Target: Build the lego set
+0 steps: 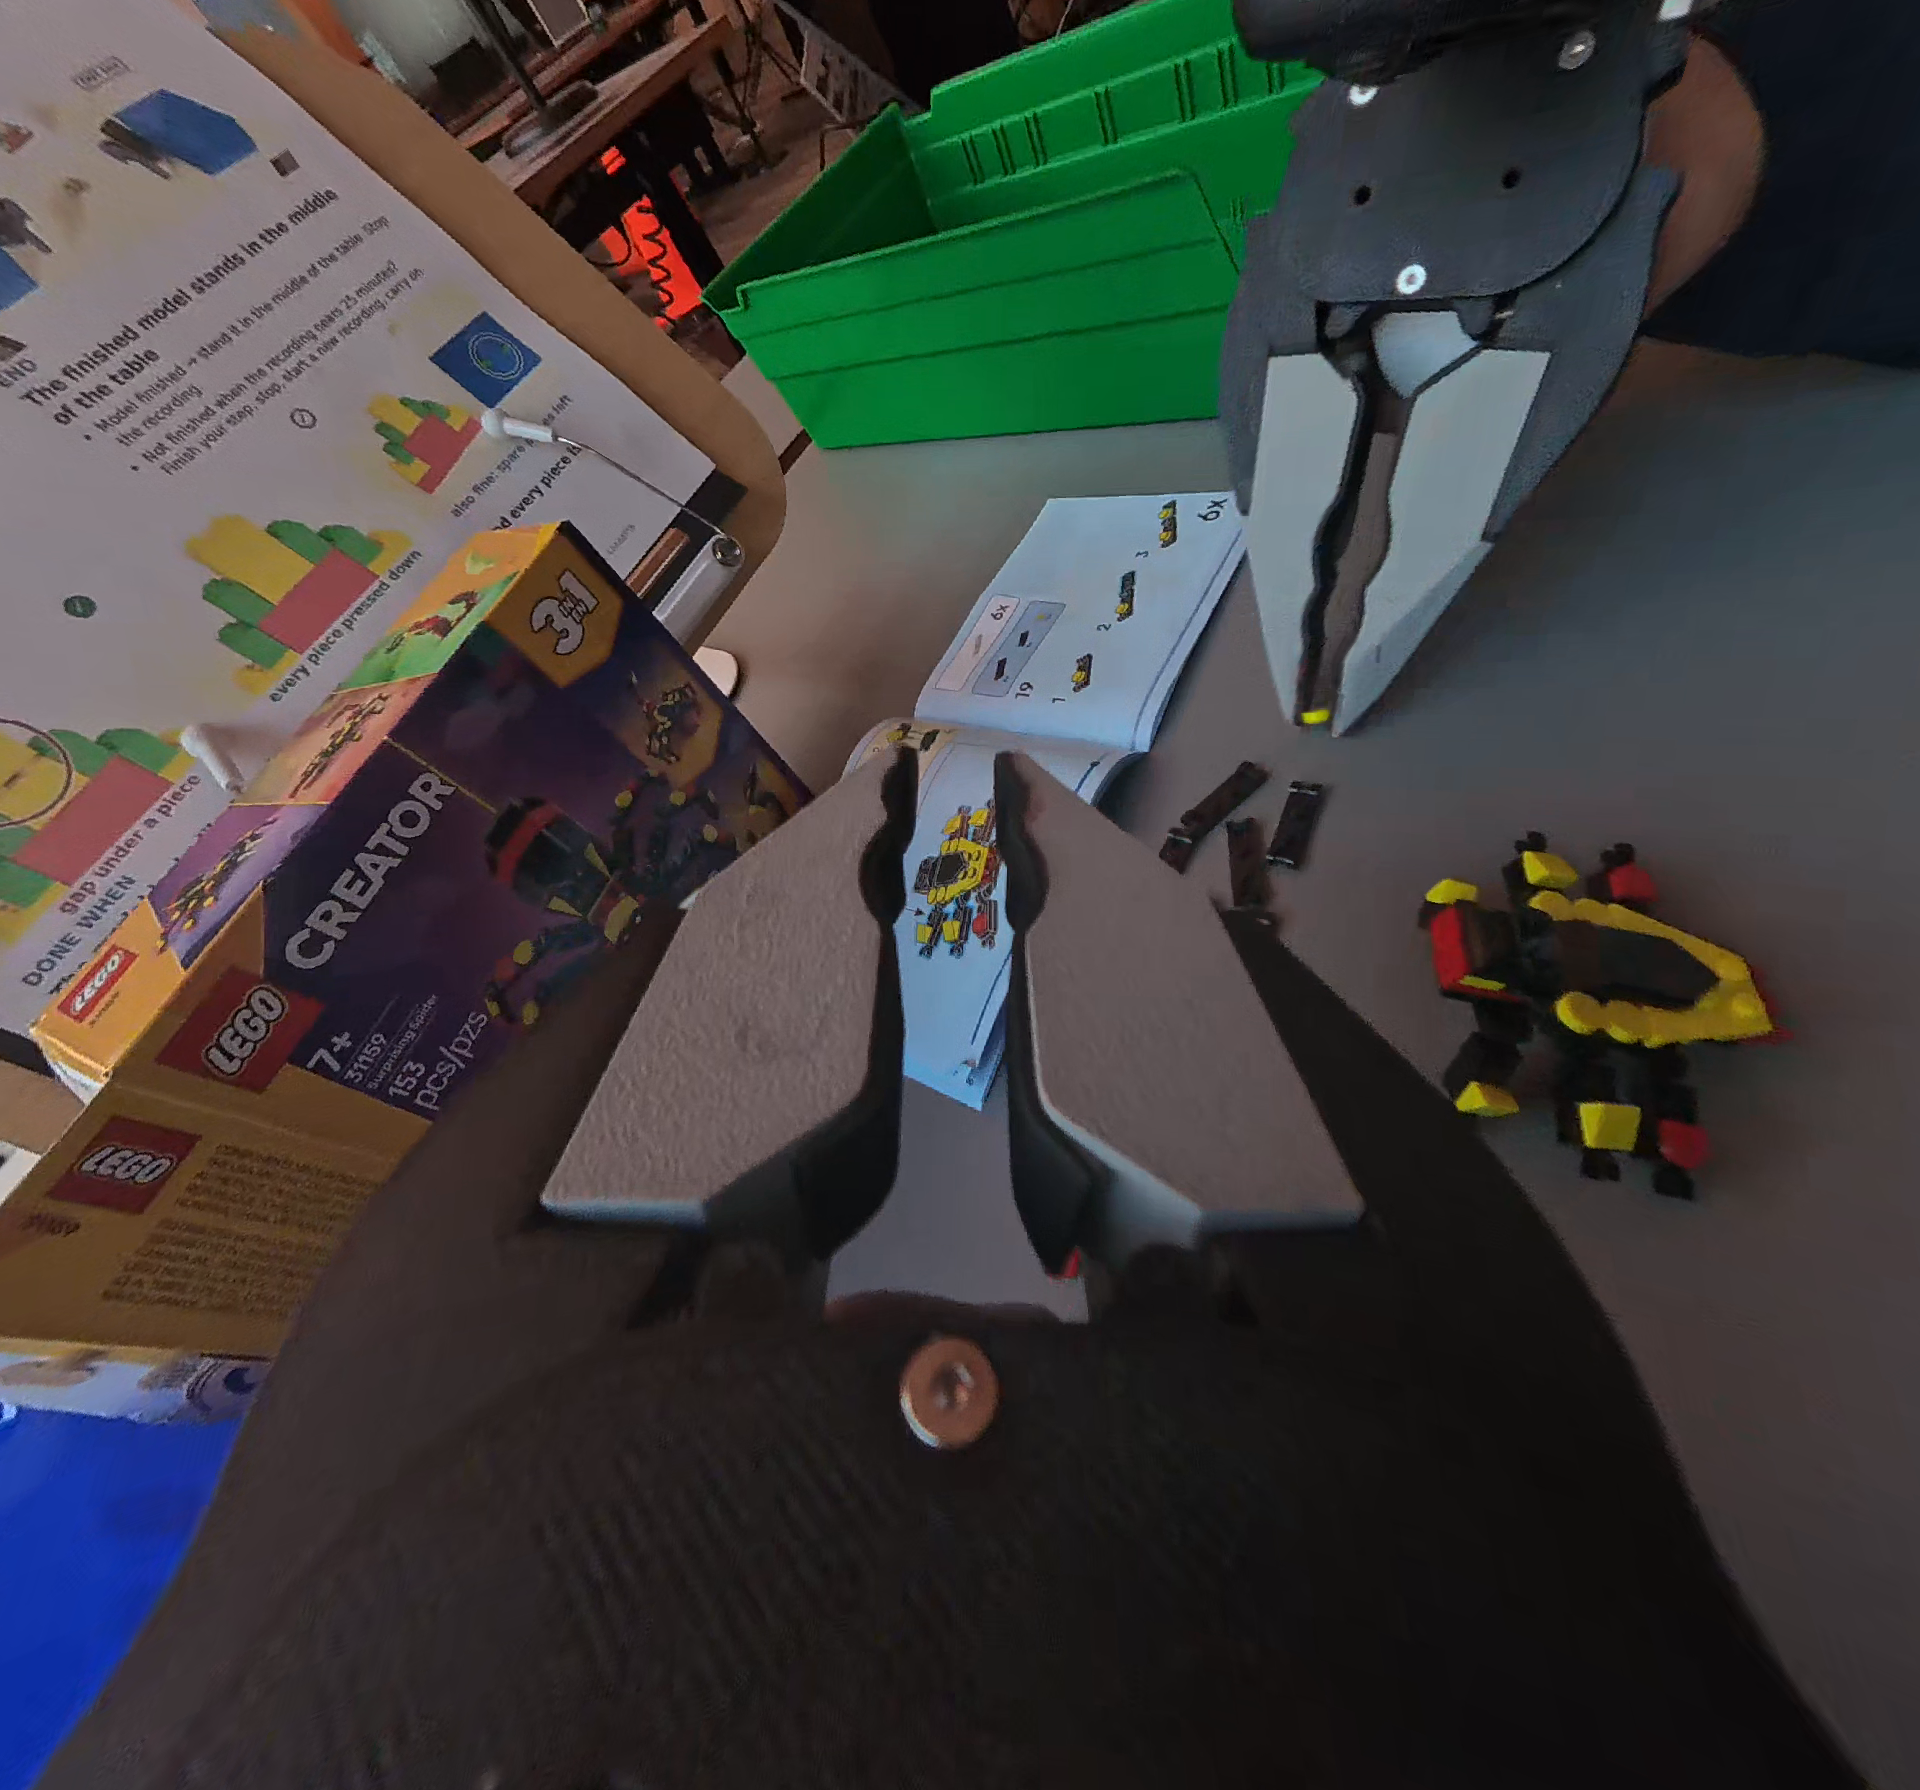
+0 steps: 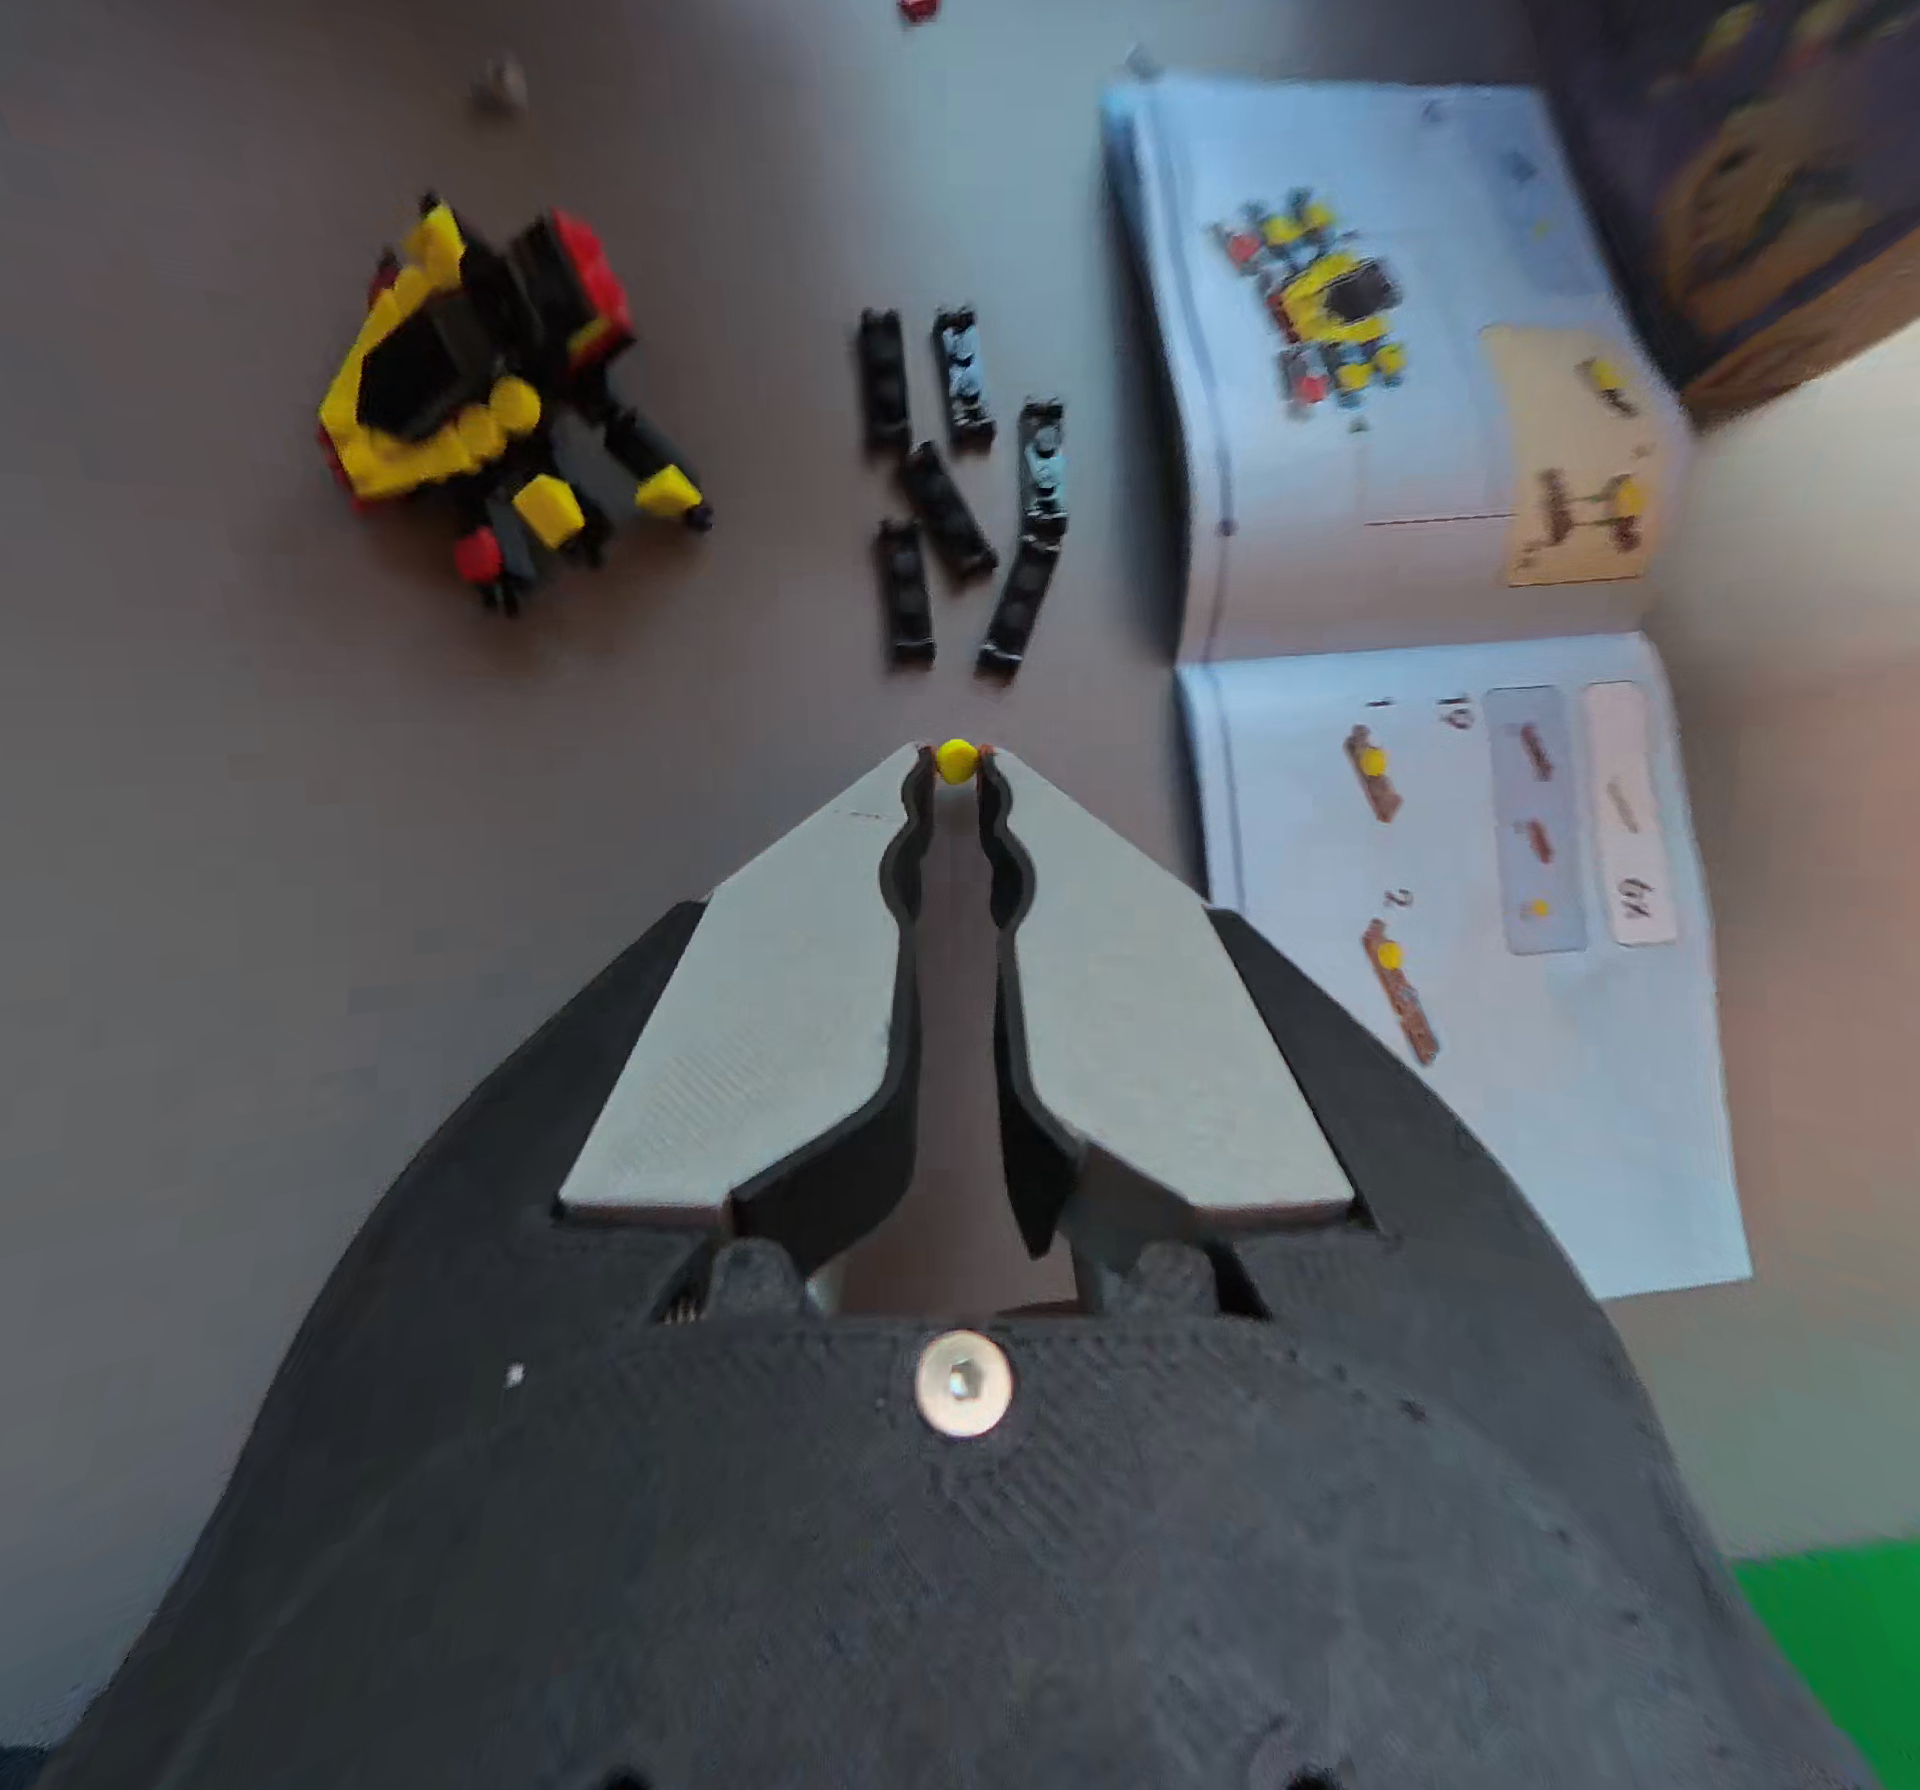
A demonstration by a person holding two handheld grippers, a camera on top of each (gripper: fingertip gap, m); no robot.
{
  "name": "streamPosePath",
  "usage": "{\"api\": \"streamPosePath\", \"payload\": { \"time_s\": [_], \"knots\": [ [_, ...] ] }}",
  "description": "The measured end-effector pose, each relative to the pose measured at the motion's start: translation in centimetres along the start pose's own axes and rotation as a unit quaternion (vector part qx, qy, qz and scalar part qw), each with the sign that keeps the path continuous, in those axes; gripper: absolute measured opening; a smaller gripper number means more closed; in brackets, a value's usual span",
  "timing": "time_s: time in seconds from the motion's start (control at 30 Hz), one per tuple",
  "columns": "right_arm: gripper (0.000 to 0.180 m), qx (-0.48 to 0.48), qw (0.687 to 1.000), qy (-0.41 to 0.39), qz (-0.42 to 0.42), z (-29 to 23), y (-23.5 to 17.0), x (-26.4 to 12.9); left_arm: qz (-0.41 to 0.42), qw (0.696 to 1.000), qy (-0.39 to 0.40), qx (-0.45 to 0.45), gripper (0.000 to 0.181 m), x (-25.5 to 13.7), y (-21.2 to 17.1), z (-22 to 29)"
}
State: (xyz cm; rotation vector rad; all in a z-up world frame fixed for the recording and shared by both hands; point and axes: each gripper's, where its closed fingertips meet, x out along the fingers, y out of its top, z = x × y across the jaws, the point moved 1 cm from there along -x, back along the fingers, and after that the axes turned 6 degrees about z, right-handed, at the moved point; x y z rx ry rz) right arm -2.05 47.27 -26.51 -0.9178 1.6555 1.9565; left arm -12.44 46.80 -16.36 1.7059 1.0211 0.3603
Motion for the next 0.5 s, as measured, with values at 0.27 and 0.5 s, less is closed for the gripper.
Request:
{"api": "streamPosePath", "payload": {
  "time_s": [0.27, 0.5],
  "knots": [
    [0.014, 0.018, 0.998, -0.01, 0.054, 0.9, 1.2, -0.6, -0.05, 0.998, 0.011, -0.038, 0.016, 0.3, -2.1, -0.9],
    [0.026, 0.032, 0.996, -0.013, 0.082, 1.4, 1.7, -1.2, -0.085, 0.996, 0.002, -0.031, 0.021, 0.9, -3.5, -0.4]
  ]
}}
